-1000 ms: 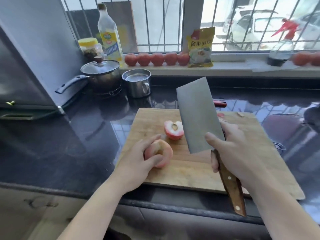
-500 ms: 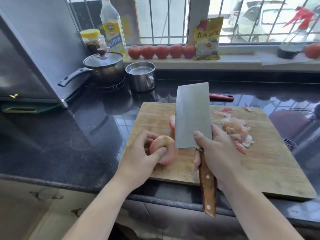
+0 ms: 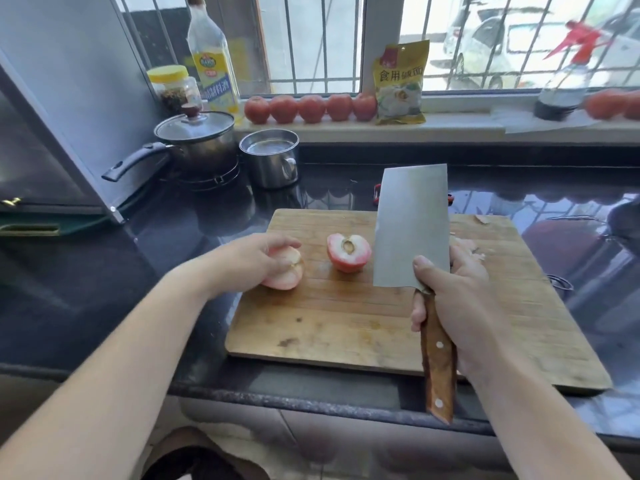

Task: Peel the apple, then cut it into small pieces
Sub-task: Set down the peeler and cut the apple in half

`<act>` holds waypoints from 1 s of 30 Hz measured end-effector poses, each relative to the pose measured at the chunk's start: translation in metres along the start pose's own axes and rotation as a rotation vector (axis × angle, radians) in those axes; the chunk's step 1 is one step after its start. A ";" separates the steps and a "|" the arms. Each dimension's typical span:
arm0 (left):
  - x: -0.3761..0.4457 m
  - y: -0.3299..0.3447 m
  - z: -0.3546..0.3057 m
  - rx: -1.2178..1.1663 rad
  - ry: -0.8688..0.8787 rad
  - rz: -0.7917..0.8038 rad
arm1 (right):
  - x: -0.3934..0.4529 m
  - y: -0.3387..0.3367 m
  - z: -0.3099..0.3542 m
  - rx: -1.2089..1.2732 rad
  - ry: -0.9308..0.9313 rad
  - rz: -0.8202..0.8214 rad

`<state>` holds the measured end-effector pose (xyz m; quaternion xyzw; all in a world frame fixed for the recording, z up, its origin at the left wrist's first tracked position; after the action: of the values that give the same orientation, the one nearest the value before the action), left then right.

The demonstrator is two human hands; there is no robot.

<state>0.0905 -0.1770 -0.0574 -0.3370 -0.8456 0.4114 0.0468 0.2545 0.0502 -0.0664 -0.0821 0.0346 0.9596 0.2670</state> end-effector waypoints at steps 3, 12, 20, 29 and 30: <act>0.008 -0.005 -0.008 0.112 0.005 0.141 | -0.001 -0.007 0.004 0.011 -0.014 -0.008; 0.019 -0.031 -0.029 0.198 0.033 0.232 | -0.002 -0.027 0.008 0.026 0.012 -0.030; 0.017 -0.055 -0.066 0.312 0.095 -0.042 | 0.002 -0.036 0.005 0.034 0.038 -0.029; 0.036 0.057 -0.086 0.700 0.328 -0.098 | -0.005 -0.042 0.015 0.008 0.037 -0.036; 0.035 0.059 -0.084 0.687 0.352 -0.130 | -0.007 -0.044 0.016 0.000 0.038 -0.036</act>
<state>0.1244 -0.0744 -0.0521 -0.3129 -0.6572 0.6028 0.3270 0.2806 0.0860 -0.0503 -0.1010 0.0381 0.9529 0.2836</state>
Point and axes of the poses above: each hand's wrist, its own x-axis towards the middle knuckle, its own y-axis out of the palm, z = x × y, the point moved 5 cm from there along x, towards the middle knuckle, and after that the axes turned 8 degrees about y, right-handed, at the moved point
